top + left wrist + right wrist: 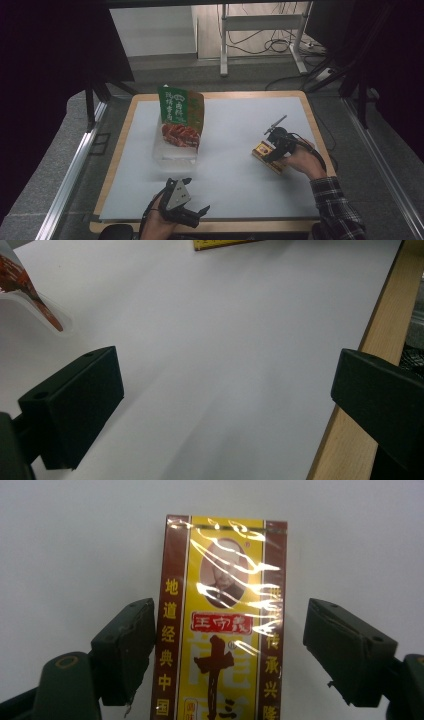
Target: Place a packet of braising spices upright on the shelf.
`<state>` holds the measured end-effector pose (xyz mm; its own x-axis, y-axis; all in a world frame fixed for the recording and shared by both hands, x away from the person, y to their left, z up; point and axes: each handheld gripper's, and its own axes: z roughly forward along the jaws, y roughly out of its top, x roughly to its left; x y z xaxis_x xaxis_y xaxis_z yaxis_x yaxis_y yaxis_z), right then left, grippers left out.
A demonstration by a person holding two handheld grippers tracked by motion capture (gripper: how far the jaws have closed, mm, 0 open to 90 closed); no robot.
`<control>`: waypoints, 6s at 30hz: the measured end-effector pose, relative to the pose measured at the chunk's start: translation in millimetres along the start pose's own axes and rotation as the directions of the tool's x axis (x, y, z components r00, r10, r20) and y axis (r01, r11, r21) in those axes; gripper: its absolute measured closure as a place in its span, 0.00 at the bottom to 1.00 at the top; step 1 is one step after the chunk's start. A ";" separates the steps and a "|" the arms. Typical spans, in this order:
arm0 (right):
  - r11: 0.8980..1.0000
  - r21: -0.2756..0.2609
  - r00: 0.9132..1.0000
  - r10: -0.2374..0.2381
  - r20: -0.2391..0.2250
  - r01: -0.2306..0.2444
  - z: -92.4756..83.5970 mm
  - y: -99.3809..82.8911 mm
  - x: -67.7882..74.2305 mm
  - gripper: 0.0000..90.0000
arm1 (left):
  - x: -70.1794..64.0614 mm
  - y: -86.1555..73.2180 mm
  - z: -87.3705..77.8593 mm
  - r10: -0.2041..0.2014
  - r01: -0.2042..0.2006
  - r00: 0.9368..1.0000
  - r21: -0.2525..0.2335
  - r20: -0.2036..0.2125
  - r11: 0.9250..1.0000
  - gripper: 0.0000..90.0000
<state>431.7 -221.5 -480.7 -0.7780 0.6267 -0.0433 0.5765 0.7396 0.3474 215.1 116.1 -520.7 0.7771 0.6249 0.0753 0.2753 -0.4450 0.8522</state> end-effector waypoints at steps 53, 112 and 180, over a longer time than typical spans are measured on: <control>0.978 -0.202 0.999 -0.051 0.012 0.053 -31.3 13.4 25.5 0.36 | 0.5 -0.1 -1.3 -0.002 0.002 1.000 -0.004 -0.009 1.000 0.00; 0.651 -0.757 0.967 -0.220 -0.126 0.049 -33.3 94.4 115.1 0.36 | 3.3 -12.7 -29.4 -0.086 0.084 0.995 -0.039 -0.042 0.996 0.00; 0.625 -0.781 0.942 -0.264 -0.207 0.003 33.6 121.2 161.8 0.36 | 1.9 -12.1 -27.8 -0.074 0.073 0.997 -0.031 -0.035 0.997 0.00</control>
<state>384.0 -22.2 -477.1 -0.9367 0.3448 0.0617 0.1627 0.2724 0.9483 197.4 140.5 -516.4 0.7344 0.6781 0.0295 0.3139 -0.3779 0.8710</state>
